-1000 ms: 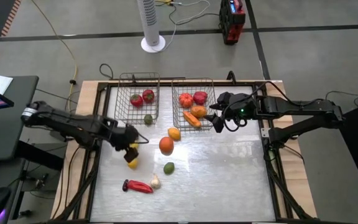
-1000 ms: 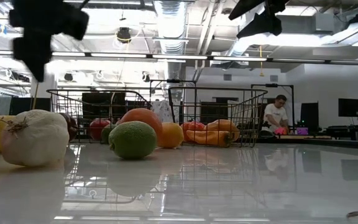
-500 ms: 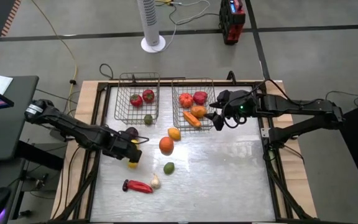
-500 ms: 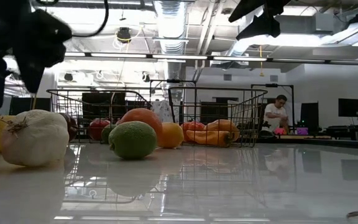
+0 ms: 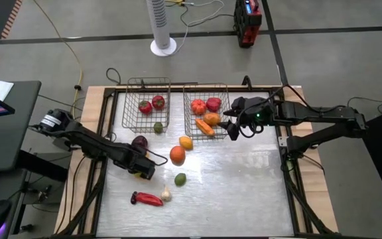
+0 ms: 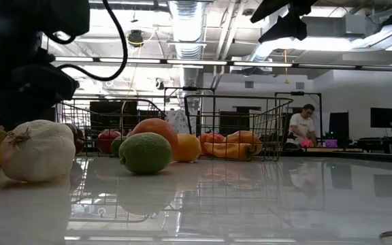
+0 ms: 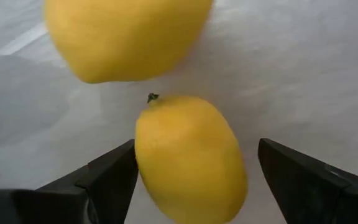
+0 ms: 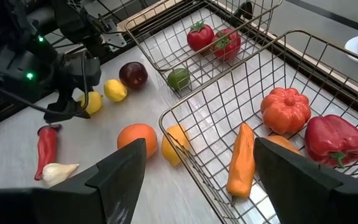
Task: Sort produce into baskets
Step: Put the bottom lemon into the left wire basket
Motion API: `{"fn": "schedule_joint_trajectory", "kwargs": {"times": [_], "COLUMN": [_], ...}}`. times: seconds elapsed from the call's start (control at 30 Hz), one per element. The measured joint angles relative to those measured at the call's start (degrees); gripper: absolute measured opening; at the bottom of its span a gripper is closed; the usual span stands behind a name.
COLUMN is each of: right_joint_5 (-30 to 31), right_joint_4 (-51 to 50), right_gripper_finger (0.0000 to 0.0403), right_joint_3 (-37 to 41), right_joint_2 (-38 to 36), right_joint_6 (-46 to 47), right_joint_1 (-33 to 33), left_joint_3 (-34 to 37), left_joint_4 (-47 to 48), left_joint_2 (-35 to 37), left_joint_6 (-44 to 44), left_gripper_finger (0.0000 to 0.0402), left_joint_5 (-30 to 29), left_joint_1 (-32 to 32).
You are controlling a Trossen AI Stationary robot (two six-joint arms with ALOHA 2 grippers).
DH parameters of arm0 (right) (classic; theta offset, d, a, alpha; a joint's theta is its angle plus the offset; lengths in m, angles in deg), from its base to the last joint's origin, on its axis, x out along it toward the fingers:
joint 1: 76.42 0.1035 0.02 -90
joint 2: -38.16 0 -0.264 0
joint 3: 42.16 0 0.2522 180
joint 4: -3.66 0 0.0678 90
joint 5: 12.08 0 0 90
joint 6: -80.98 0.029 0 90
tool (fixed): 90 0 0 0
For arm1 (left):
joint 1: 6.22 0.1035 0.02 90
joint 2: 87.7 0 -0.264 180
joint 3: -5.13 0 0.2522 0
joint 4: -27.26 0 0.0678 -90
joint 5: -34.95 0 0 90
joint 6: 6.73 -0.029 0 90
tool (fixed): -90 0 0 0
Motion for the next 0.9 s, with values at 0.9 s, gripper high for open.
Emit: {"fn": "schedule_joint_trajectory", "kwargs": {"times": [0.9], "right_joint_5": [0.2], "right_joint_4": [0.9], "right_gripper_finger": [0.0322], "right_joint_3": [0.0], "right_joint_2": [0.0], "right_joint_6": [0.1], "right_joint_1": [0.2], "left_joint_3": [-11.4], "left_joint_4": [1.7], "left_joint_2": [22.2], "left_joint_6": [-27.1], "left_gripper_finger": [0.0205], "left_joint_5": [-26.1], "left_joint_1": [27.1]}}
